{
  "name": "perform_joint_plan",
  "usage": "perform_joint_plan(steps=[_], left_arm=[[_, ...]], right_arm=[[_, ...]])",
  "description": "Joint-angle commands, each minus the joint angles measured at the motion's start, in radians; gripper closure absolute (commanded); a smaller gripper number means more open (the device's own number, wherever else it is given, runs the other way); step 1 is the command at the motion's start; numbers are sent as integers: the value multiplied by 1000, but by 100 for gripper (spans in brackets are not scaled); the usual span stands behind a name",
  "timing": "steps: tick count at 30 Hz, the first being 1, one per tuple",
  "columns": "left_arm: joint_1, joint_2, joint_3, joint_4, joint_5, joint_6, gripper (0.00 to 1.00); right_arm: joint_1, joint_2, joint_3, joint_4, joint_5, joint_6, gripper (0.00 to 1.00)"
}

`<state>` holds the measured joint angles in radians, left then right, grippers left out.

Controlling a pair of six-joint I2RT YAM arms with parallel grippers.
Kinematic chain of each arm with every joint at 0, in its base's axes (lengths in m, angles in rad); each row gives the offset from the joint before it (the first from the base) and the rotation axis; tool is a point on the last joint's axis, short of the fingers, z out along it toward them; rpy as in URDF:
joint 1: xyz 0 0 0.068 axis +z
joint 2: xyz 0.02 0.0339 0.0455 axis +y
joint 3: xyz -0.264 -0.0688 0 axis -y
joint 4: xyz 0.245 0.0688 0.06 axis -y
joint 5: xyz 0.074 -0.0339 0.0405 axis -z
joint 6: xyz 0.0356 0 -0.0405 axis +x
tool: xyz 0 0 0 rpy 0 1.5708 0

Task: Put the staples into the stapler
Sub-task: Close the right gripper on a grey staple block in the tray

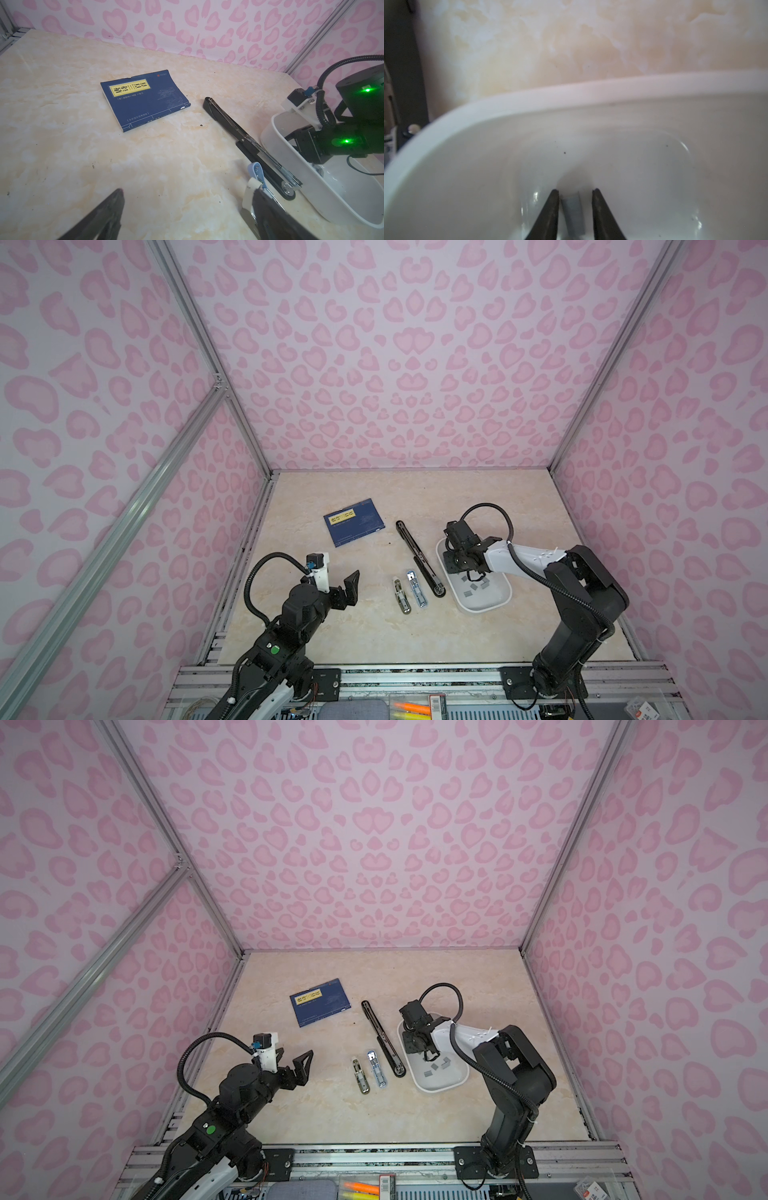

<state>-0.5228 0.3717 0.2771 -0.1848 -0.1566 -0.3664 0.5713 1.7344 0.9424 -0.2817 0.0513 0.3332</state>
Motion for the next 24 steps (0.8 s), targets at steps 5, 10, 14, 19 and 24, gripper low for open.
perform_joint_plan(steps=[5, 10, 14, 19, 24], left_arm=[[1, 3, 7, 27, 2, -2, 3], [1, 1, 8, 26, 3, -2, 3], [1, 0, 7, 25, 5, -3, 3], [1, 0, 6, 24, 4, -2, 3], [1, 0, 6, 25, 5, -2, 3]], right_arm=[[-6, 12, -7, -34, -29, 6, 79], [-5, 2, -13, -32, -28, 7, 81], [-6, -9, -17, -32, -28, 6, 76], [-7, -22, -27, -29, -30, 3, 74], [-5, -13, -25, -28, -36, 3, 77]])
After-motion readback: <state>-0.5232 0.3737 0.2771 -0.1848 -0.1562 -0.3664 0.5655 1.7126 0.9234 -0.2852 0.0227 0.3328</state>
